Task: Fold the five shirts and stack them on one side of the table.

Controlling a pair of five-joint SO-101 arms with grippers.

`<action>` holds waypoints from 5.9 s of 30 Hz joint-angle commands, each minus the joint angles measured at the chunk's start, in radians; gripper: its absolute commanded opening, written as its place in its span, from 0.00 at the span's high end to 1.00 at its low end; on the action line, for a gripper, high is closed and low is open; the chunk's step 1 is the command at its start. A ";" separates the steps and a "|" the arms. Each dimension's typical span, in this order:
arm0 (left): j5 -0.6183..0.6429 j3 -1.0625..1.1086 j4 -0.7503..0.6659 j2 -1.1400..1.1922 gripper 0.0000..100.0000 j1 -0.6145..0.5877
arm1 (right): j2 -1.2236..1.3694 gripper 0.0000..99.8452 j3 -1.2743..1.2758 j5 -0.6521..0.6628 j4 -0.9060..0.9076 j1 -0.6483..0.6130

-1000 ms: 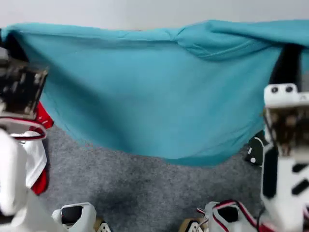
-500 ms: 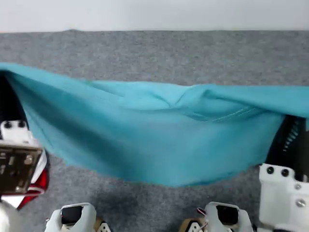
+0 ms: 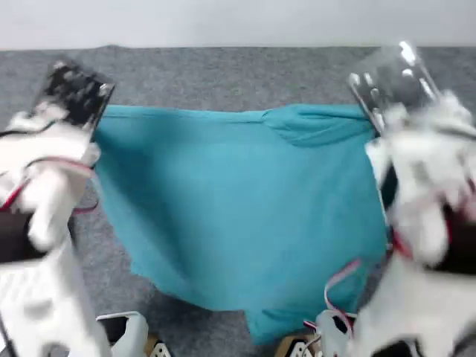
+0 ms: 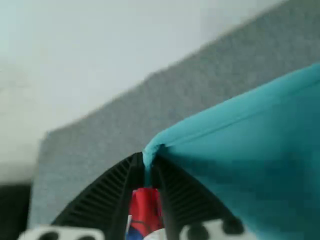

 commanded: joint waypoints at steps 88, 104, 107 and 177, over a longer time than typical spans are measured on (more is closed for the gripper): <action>-0.186 -0.271 0.316 1.092 0.99 0.060 | 0.162 0.99 0.542 0.015 0.159 -0.125; -0.190 -0.174 0.315 1.091 0.99 0.051 | -0.025 0.99 0.819 0.012 0.159 -0.145; -0.215 -0.174 0.315 1.053 0.99 0.014 | -0.050 0.99 0.844 0.015 0.159 -0.143; 0.149 -0.102 -0.087 0.856 0.99 0.068 | 1.089 0.98 -0.038 -0.224 -0.328 -0.033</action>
